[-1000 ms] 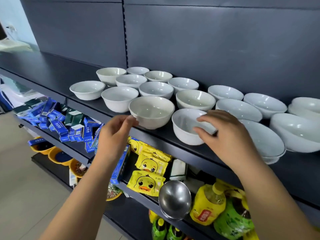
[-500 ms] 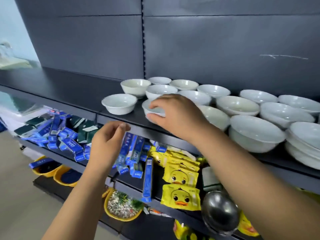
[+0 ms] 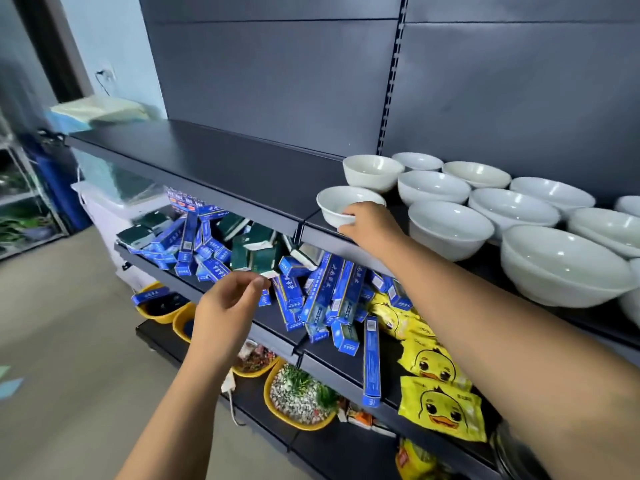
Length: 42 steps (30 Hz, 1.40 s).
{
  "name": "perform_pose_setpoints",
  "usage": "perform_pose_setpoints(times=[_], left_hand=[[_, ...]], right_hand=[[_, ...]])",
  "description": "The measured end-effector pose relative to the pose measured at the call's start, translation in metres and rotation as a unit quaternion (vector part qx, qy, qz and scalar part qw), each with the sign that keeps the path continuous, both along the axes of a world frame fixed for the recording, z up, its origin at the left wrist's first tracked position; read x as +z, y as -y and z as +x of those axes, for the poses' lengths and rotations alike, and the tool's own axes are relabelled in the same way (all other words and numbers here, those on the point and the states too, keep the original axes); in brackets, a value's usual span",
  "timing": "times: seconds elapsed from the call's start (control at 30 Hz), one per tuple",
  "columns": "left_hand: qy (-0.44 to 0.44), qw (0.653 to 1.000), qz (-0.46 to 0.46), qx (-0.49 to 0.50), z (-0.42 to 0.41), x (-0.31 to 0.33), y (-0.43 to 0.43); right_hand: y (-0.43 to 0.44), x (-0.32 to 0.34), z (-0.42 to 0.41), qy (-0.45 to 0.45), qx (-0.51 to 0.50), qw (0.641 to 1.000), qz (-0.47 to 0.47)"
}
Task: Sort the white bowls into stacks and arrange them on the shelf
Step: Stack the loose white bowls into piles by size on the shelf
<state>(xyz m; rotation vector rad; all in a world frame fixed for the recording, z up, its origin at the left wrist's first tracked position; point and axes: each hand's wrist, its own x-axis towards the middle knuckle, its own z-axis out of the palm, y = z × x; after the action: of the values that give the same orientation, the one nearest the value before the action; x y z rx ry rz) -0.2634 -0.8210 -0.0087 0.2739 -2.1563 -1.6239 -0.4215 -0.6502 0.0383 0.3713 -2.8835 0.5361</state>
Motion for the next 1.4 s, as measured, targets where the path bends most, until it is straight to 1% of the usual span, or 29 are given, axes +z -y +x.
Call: perform_pose_setpoints(times=[0.13,0.27,0.37,0.43,0.5,0.6,0.67,0.77,0.87,0.9,0.97,1.03,1.07,1.13,1.2,1.27,1.33,1.4], left_hand=[[-0.007,0.999,0.022,-0.033,-0.008,0.003,-0.007],[-0.017,0.995,0.019,-0.093,-0.024,0.009,-0.02],[-0.052,0.982,0.063,-0.17,-0.035,0.022,-0.046],[-0.105,0.96,0.097,-0.241,-0.041,0.036,-0.073],[-0.147,0.924,0.12,-0.333,-0.041,0.052,-0.103],[-0.138,0.87,0.185,-0.435,-0.038,0.065,-0.161],[-0.152,0.849,0.214,-0.458,-0.03,0.068,-0.203],[-0.191,0.834,0.238,-0.459,-0.012,0.068,-0.276],[-0.207,0.819,0.257,-0.47,0.004,0.072,-0.341],[-0.214,0.816,0.249,-0.475,0.009,0.074,-0.362],[-0.23,0.819,0.201,-0.486,0.013,0.076,-0.398],[-0.193,0.835,0.15,-0.494,0.01,0.075,-0.428],[-0.172,0.85,0.111,-0.486,0.007,0.075,-0.439],[-0.155,0.882,-0.016,-0.444,0.0,0.072,-0.454],[-0.123,0.899,-0.124,-0.402,-0.005,0.071,-0.462],[-0.114,0.892,-0.194,-0.393,-0.008,0.075,-0.465],[-0.139,0.866,-0.262,-0.402,-0.011,0.078,-0.464],[-0.138,0.848,-0.318,-0.401,-0.013,0.08,-0.463]], right_hand=[[-0.005,0.006,0.016,-0.012,0.008,0.999,-0.034],[-0.021,0.019,0.049,-0.068,0.028,0.986,-0.151],[-0.048,0.037,0.092,-0.083,0.05,0.969,-0.227],[-0.078,0.049,0.122,-0.098,0.067,0.957,-0.263],[-0.109,0.059,0.153,-0.131,0.084,0.954,-0.257],[-0.16,0.064,0.189,-0.176,0.073,0.954,-0.233],[-0.199,0.063,0.206,-0.186,0.052,0.945,-0.263],[-0.262,0.065,0.23,-0.138,0.011,0.92,-0.368],[-0.319,0.062,0.25,-0.093,-0.01,0.888,-0.45],[-0.341,0.06,0.255,-0.077,-0.011,0.882,-0.466],[-0.381,0.062,0.258,-0.052,-0.023,0.881,-0.469],[-0.419,0.064,0.257,-0.035,-0.004,0.887,-0.46],[-0.435,0.063,0.255,-0.028,0.001,0.889,-0.456],[-0.46,0.058,0.245,-0.009,-0.012,0.897,-0.441],[-0.477,0.051,0.233,0.008,-0.016,0.901,-0.433],[-0.487,0.043,0.224,0.023,-0.02,0.907,-0.419],[-0.493,0.035,0.219,0.025,-0.032,0.915,-0.401],[-0.496,0.029,0.219,0.03,-0.034,0.917,-0.396]])
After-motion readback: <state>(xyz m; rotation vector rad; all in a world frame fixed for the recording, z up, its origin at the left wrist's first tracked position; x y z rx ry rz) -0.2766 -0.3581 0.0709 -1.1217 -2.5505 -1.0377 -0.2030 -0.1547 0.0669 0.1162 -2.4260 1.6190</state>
